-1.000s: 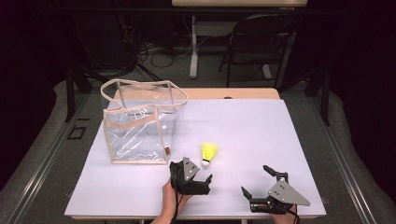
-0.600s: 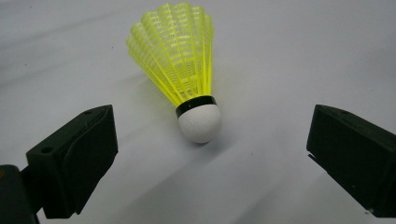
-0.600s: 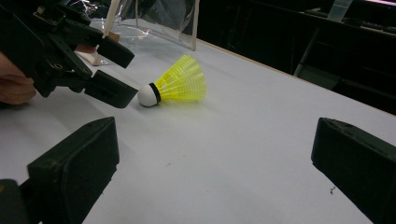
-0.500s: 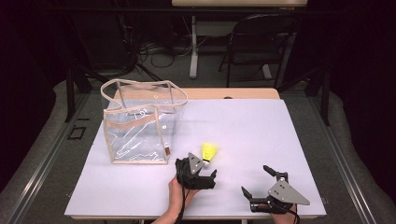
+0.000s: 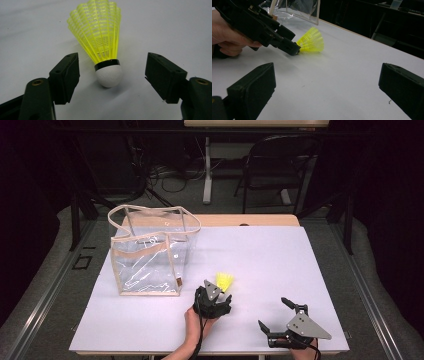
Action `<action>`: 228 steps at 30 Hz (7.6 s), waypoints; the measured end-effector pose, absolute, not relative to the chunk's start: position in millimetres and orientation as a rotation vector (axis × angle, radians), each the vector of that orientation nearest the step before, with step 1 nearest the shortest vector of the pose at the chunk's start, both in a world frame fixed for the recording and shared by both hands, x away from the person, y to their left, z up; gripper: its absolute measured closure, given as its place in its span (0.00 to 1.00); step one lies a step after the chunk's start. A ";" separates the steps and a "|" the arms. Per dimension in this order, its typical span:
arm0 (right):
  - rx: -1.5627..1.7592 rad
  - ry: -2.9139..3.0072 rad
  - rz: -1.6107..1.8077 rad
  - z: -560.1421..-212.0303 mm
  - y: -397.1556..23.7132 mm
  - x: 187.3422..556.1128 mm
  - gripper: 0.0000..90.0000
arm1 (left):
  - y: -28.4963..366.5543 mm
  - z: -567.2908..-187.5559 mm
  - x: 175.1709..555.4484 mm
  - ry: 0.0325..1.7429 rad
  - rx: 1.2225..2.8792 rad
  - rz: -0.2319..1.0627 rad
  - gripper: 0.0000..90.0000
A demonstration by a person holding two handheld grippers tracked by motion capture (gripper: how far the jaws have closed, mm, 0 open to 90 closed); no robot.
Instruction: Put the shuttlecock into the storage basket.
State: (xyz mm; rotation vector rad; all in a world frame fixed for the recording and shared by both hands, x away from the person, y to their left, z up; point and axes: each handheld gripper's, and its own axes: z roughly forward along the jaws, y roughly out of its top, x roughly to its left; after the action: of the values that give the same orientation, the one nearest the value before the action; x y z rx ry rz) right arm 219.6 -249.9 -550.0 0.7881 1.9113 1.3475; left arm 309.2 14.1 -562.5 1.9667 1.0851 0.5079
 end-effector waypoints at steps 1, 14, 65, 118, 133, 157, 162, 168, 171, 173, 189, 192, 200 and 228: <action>0.790 1.913 1.347 -550.1 -249.9 219.6 0.01 | 13.6 -562.6 310.1 1.098 1.965 0.501 0.37; 0.789 1.916 1.347 -550.1 -249.6 219.5 0.01 | 8.5 -563.8 318.0 1.165 2.003 0.481 0.52; 0.793 1.924 1.341 -550.2 -249.7 219.5 0.01 | 23.5 -551.6 321.7 1.293 1.814 0.380 0.72; 0.792 1.931 1.337 -550.9 -249.0 219.8 0.01 | 42.7 -498.9 331.1 1.153 1.807 0.421 0.72; 0.792 1.930 1.338 -550.9 -249.1 219.7 0.01 | 44.6 -483.2 333.3 1.093 1.818 0.431 0.72; 0.791 1.927 1.335 -550.5 -249.5 219.4 0.01 | 52.7 -459.6 341.0 1.046 1.815 0.478 0.72; 0.791 1.927 1.336 -550.5 -249.6 219.3 0.01 | 53.9 -456.8 342.4 1.042 1.817 0.483 0.72; 0.791 1.927 1.336 -550.5 -249.6 219.3 0.01 | 56.1 -453.3 343.9 1.032 1.822 0.490 0.72; 0.790 1.929 1.335 -550.6 -249.5 219.3 0.01 | 57.6 -450.8 344.8 1.030 1.820 0.495 0.72; 0.790 1.929 1.335 -550.7 -249.4 219.4 0.01 | 59.7 -447.7 345.7 1.023 1.822 0.502 0.72; 0.790 1.930 1.332 -550.6 -249.4 219.3 0.01 | 68.5 -439.3 350.0 1.021 1.812 0.525 0.72; 0.791 1.930 1.332 -550.6 -249.4 219.2 0.01 | 70.8 -436.5 350.8 1.019 1.813 0.535 0.72; 0.789 1.926 1.333 -550.6 -249.2 219.3 0.01 | 78.1 -429.5 353.7 1.019 1.802 0.562 0.72; 0.793 1.932 1.328 -550.9 -248.6 219.5 0.01 | 102.6 -413.5 359.2 0.998 1.797 0.612 0.72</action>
State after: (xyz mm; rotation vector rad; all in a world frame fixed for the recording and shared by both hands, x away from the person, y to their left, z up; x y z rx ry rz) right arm 219.5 -248.6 -550.9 0.7934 1.9316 1.3278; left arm 359.2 102.6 -413.5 1.7968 0.9983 0.6116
